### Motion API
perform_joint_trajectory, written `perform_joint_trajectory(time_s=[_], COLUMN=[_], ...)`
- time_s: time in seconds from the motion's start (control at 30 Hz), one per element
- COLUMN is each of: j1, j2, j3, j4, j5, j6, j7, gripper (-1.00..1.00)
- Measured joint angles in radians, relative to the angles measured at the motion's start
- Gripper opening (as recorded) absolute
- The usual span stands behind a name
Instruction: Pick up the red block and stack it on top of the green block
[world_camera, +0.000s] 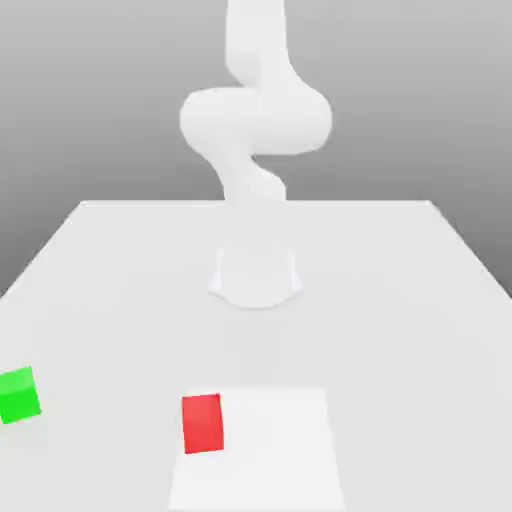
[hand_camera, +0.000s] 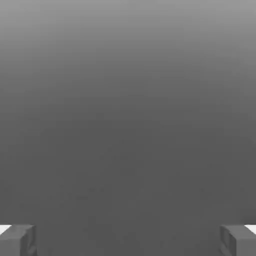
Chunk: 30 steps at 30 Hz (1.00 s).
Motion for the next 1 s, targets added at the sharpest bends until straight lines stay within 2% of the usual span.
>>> perform_joint_trajectory(time_s=[0.47, 0.67, 0.87, 0.9, 1.0], j1=[-0.022, -0.043, -0.077, -0.083, -0.083], j2=[0.516, 0.734, 0.953, 0.976, 0.976], j3=[-0.094, -0.113, -0.063, -0.055, -0.055], j4=[-0.262, -0.367, -0.353, -0.350, -0.350], j5=[-0.038, 0.023, 0.102, 0.109, 0.108], j6=[0.288, 0.413, 0.589, 0.609, 0.609], j7=[-0.179, -0.306, -0.375, -0.381, -0.380], gripper=[0.00, 0.00, 0.00, -1.00, -1.00])
